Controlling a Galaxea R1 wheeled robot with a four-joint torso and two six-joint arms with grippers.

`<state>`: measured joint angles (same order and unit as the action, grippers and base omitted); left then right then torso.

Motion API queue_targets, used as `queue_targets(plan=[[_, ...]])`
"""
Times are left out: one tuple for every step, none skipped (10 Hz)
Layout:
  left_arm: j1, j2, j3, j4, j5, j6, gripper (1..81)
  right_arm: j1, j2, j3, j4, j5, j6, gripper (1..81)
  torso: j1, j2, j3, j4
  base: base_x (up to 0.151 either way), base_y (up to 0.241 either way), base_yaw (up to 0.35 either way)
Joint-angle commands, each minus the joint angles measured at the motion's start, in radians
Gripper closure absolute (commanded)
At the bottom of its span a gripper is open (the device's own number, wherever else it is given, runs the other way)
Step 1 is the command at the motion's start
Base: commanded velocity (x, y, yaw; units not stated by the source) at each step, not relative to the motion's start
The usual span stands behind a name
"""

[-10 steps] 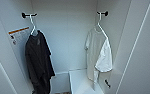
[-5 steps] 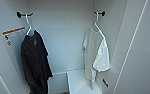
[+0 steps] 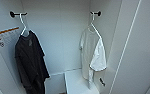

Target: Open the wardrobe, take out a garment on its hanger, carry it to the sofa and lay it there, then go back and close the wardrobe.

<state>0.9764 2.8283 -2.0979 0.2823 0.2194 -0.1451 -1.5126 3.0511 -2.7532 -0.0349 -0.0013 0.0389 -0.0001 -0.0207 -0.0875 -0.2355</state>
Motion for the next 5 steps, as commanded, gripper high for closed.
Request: queue_targets(plan=[[-0.176, -0.038, 0.079, -0.038, 0.049, -0.004, 1.0, 0.044, -0.05, -0.017, 0.043, -0.057, 0.009, 1.0, 0.0, 0.0, 0.0, 0.0, 0.0, 0.0, 0.0], [-0.216, -0.059, 0.125, -0.055, 0.077, -0.004, 1.0, 0.041, -0.052, -0.017, 0.041, -0.055, 0.009, 1.0, 0.0, 0.0, 0.0, 0.0, 0.0, 0.0, 0.0], [-0.256, -0.082, 0.177, -0.058, 0.095, -0.005, 1.0, 0.041, -0.052, -0.017, 0.041, -0.045, 0.009, 1.0, 0.0, 0.0, 0.0, 0.0, 0.0, 0.0, 0.0], [-0.296, -0.096, 0.212, -0.06, 0.103, -0.022, 1.0, 0.041, -0.05, -0.015, 0.043, -0.043, 0.009, 1.0, 0.0, 0.0, 0.0, 0.0, 0.0, 0.0, 0.0], [-0.334, -0.099, 0.231, -0.065, 0.123, -0.037, 1.0, 0.041, -0.048, -0.012, 0.041, -0.043, 0.009, 1.0, 0.0, 0.0, 0.0, 0.0, 0.0, 0.0, 0.0]])
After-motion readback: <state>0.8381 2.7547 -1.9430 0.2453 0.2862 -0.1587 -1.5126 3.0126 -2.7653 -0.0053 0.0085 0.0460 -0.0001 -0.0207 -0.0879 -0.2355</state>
